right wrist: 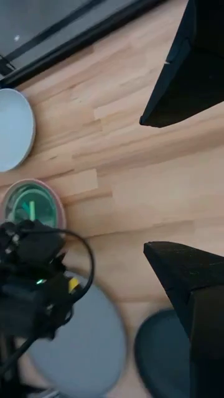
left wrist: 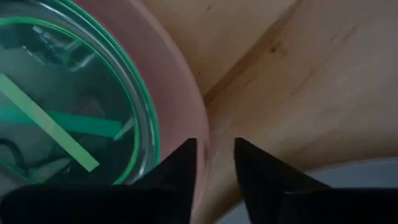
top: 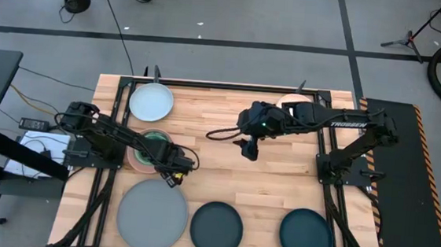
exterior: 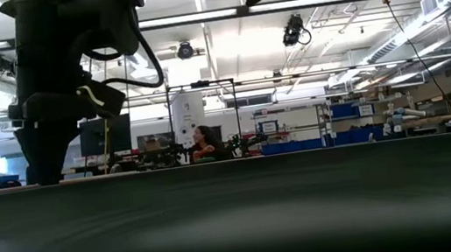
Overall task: Stack plastic plates
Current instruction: Stack the stacked plates on top of the light blue plate
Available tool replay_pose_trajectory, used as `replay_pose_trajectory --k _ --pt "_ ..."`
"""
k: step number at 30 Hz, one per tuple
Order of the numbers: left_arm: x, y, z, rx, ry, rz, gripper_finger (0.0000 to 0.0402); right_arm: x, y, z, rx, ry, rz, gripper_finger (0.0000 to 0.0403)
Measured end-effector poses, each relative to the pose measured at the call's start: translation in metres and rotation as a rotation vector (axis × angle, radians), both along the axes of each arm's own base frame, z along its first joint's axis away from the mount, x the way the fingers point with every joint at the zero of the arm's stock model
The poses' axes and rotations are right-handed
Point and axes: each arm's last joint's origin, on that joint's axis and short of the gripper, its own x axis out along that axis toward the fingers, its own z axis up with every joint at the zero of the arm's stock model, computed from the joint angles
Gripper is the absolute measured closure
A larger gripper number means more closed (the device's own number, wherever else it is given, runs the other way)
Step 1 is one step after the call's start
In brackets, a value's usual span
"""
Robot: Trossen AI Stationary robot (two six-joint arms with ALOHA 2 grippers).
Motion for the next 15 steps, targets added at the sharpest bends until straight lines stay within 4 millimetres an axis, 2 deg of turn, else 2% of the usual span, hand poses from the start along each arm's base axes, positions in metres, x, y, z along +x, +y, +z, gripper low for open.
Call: replay_pose_trajectory --k 4,7,10,15 --pt "0.001 0.000 -0.001 0.008 -0.011 -0.012 0.0352 0.002 0.008 0.003 0.021 -0.042 0.008 0.0084" --pt "0.002 0.001 -0.003 0.011 -0.006 -0.017 0.0364 0.005 0.014 0.002 0.012 -0.047 0.035 0.0084" --pt "0.004 0.003 -0.006 0.012 0.006 -0.007 0.0352 0.005 0.016 0.002 0.012 -0.046 0.041 0.0084" --pt "0.005 0.004 -0.009 0.010 0.003 0.013 0.0296 0.004 0.016 0.002 0.025 -0.048 0.029 0.0084"
